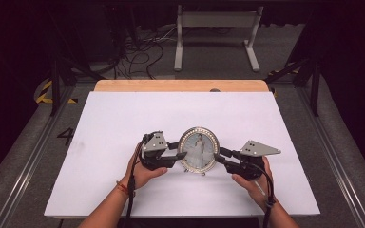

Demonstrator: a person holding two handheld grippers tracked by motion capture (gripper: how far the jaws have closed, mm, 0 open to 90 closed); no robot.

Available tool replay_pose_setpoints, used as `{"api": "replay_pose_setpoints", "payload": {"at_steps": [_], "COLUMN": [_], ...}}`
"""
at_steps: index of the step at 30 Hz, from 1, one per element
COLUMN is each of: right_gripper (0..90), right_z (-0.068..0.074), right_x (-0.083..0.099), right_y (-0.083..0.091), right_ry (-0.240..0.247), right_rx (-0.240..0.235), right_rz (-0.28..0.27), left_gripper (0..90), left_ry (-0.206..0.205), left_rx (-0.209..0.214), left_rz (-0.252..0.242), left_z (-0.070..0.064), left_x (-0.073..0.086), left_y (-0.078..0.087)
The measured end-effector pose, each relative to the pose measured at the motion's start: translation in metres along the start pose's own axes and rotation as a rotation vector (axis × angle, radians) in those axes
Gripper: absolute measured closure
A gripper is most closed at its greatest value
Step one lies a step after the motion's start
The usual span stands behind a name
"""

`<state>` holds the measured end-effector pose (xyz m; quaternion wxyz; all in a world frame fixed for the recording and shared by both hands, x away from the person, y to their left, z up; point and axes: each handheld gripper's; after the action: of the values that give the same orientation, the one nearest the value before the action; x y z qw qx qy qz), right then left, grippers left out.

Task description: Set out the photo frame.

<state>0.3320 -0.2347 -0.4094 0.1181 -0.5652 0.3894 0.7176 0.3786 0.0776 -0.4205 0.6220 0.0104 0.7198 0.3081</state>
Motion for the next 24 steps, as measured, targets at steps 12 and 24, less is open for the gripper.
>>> {"api": "replay_pose_setpoints", "payload": {"at_steps": [12, 24], "right_gripper": [71.8, 77.6], "right_z": [-0.004, -0.028], "right_x": [0.0, 0.008], "right_y": [-0.008, 0.01], "right_ry": [-0.006, -0.006], "right_rx": [-0.026, 0.015], "right_rz": [-0.001, -0.006], "left_gripper": [71.3, 72.9], "left_ry": [0.0, 0.009], "left_rx": [0.006, 0.005], "left_rz": [0.017, 0.017], "left_z": [0.002, 0.001], "left_x": [0.002, 0.005], "left_y": [0.003, 0.006]}}
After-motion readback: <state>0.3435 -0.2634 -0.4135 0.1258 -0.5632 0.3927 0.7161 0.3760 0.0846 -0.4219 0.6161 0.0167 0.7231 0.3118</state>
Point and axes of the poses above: each handheld gripper's, and its own axes: y roughly backward along the jaws, x roughly out of its underside, z roughly to its left, and after that the axes turned 1 degree about y, right-handed
